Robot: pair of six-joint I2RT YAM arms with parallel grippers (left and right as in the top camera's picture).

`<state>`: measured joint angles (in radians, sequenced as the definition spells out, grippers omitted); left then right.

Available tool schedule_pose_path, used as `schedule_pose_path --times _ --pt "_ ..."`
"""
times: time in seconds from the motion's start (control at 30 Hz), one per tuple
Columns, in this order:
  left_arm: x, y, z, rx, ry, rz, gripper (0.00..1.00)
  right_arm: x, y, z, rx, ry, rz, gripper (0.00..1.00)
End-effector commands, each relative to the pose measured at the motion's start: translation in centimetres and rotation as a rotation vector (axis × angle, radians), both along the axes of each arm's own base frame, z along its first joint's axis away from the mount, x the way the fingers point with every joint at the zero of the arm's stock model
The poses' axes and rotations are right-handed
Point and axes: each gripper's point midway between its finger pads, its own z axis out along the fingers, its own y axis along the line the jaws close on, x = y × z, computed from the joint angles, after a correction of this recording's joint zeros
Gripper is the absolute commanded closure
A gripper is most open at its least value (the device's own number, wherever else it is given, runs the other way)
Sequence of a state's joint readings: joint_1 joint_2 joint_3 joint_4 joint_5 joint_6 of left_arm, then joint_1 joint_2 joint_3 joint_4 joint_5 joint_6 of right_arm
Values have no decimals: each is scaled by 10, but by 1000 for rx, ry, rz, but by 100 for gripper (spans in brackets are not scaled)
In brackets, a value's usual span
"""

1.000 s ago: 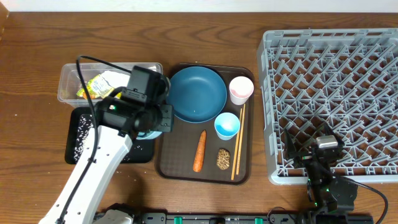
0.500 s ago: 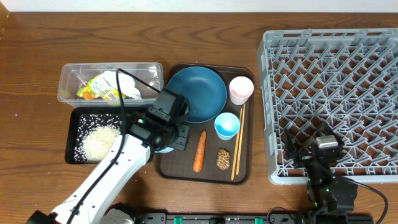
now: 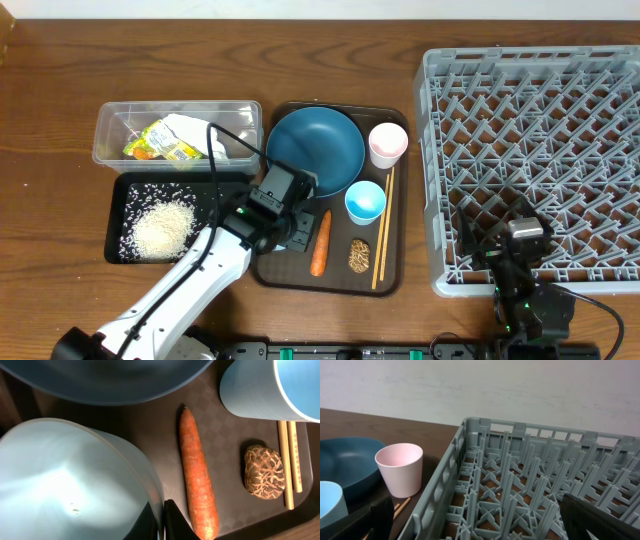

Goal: Sort waste into correct bins and load items into the dishwasher rack
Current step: 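Lower the bowl onto the brown tray and open the left gripper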

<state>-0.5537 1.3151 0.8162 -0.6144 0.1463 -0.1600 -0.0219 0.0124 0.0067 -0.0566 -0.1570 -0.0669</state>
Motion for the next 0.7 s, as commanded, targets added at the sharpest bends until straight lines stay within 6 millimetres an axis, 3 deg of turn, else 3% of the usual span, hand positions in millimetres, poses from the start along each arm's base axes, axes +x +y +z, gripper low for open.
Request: schedule_pose_path --times 0.0,0.23,0.33,0.5,0.67 --pt "-1 1 -10 23 13 4 93 0 2 -1 -13 0 9 1" --pt "1 -3 -25 33 49 0 93 0 2 -1 -13 0 9 1" --pt "1 -3 -24 30 45 0 78 0 2 -1 -13 0 9 1" --pt "3 -4 -16 22 19 -18 68 0 2 -1 -13 0 9 1" --pt "11 -9 7 -7 -34 -24 57 0 2 -1 -12 0 9 1"
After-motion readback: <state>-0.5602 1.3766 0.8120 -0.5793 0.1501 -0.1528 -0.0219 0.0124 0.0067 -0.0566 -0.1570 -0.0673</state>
